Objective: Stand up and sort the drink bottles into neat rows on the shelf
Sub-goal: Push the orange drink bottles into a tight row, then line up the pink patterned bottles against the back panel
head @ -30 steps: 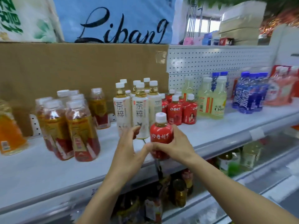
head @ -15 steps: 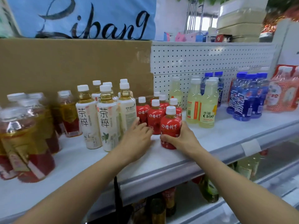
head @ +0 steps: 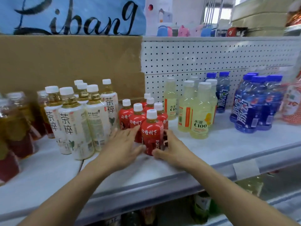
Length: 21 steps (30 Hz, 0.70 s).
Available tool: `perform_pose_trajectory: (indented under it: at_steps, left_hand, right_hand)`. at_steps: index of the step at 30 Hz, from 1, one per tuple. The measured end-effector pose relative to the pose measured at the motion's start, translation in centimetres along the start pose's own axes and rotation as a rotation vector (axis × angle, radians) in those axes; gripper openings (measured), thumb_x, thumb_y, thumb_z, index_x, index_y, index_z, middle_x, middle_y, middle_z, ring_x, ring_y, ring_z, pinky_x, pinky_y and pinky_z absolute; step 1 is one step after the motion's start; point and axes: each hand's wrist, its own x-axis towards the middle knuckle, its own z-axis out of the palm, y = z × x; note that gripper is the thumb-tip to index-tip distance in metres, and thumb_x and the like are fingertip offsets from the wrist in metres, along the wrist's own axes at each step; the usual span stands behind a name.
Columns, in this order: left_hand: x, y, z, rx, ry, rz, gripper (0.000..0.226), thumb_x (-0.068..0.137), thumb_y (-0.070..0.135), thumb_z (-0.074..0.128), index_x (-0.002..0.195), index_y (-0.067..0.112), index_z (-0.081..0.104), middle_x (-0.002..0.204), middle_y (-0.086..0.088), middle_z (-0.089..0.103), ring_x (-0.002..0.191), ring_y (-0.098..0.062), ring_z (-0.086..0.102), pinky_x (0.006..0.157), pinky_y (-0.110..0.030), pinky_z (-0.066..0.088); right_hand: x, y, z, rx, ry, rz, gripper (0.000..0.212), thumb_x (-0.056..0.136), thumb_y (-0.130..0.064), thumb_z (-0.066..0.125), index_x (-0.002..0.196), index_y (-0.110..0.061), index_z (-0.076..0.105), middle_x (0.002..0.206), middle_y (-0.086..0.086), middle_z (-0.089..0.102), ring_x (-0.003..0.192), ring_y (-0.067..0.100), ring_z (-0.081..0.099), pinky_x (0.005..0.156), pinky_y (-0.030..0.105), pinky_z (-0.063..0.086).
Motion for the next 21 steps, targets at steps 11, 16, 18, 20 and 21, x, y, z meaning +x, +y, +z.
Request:
perform_pose_trajectory:
  at_steps: [11,16,18,20,21]
  left_hand:
    - [-0.1,16.0,3.7,-0.229,0.485,0.126,0.059,0.094,0.059,0.044,0.14,0.022,0.043,0.133,-0.001,0.057,0.121,-0.016,0.046,0.102,-0.043,0.045]
    - [2.9,29.2,6.5,-0.412,0.455,0.194,0.061,0.09,0.06,0.042,0.141,0.026,0.043,0.131,0.004,0.06,0.119,-0.017,0.053,0.099,-0.034,0.043]
    - [4.2,34.6,7.3,-0.497,0.403,0.232,0.062,0.092,0.062,0.045,0.146,0.03,0.038,0.136,0.007,0.055,0.125,-0.013,0.049,0.105,-0.034,0.041]
    - [5.7,39.5,8.0,-0.583,0.336,0.265,0.063,0.093,0.054,0.053,0.149,0.035,0.031,0.141,0.012,0.049,0.13,-0.008,0.042,0.11,-0.032,0.036]
    - [6.5,41.8,8.3,-0.623,0.3,0.274,0.065,0.092,0.051,0.056,0.149,0.036,0.028,0.143,0.015,0.046,0.132,-0.004,0.04,0.111,-0.029,0.034]
  right_hand:
    - [-7.3,8.6,-11.4,-0.426,0.359,-0.357,0.055,0.092,-0.045,0.058,0.142,-0.032,0.039,0.144,-0.008,0.047,0.129,0.011,0.045,0.106,0.031,0.04]
    - [-12.0,15.8,-21.3,-0.347,0.511,-0.396,0.041,0.091,-0.041,0.052,0.13,-0.028,0.05,0.126,-0.007,0.06,0.114,0.01,0.054,0.094,0.027,0.047]
    - [-13.6,18.7,-25.5,-0.331,0.535,-0.383,0.04,0.091,-0.039,0.052,0.129,-0.025,0.053,0.125,-0.008,0.059,0.115,0.01,0.055,0.096,0.027,0.047]
    - [-15.0,21.5,-29.5,-0.321,0.545,-0.344,0.042,0.09,-0.04,0.051,0.129,-0.025,0.053,0.124,-0.01,0.057,0.116,0.006,0.053,0.097,0.023,0.045]
    - [-15.5,22.9,-31.3,-0.314,0.545,-0.324,0.042,0.09,-0.04,0.052,0.129,-0.026,0.053,0.124,-0.011,0.055,0.116,0.005,0.052,0.098,0.022,0.045]
